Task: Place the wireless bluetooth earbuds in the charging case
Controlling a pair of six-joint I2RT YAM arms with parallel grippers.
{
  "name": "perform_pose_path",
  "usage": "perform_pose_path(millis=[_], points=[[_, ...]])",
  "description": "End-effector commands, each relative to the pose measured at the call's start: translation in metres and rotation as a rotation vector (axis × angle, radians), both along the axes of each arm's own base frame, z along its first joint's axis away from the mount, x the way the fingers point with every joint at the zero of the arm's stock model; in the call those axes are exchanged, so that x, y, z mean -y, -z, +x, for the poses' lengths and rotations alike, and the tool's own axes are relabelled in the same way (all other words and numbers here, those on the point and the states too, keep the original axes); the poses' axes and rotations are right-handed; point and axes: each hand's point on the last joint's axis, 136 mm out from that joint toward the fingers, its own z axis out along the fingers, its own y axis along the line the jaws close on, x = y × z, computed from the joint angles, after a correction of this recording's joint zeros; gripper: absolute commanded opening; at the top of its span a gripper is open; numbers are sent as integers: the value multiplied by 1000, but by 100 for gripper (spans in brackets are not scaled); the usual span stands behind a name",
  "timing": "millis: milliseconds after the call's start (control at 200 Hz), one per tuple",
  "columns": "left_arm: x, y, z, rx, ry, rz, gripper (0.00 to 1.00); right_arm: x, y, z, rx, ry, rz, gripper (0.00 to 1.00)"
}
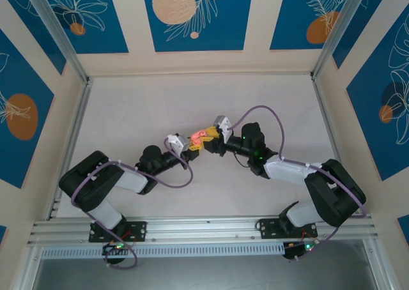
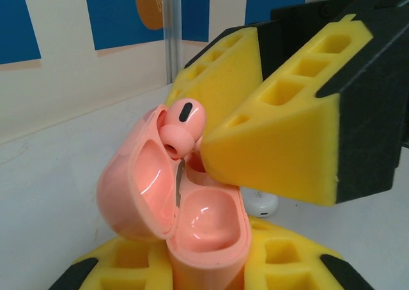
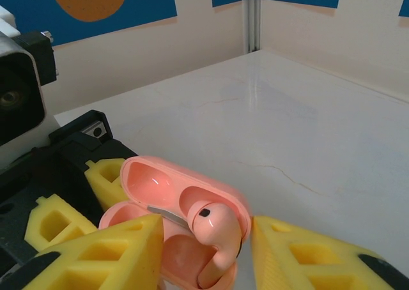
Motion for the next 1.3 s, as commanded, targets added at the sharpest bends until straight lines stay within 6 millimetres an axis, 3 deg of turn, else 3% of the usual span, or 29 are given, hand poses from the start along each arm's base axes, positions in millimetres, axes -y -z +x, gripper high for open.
perform_pose_path(millis=[0, 1295], points=[[3, -25, -5, 73, 14, -52, 0, -6, -20, -10, 47, -55, 21, 43], [1, -22, -10, 80, 26, -40, 0, 0, -61, -14, 27, -98, 114, 51]])
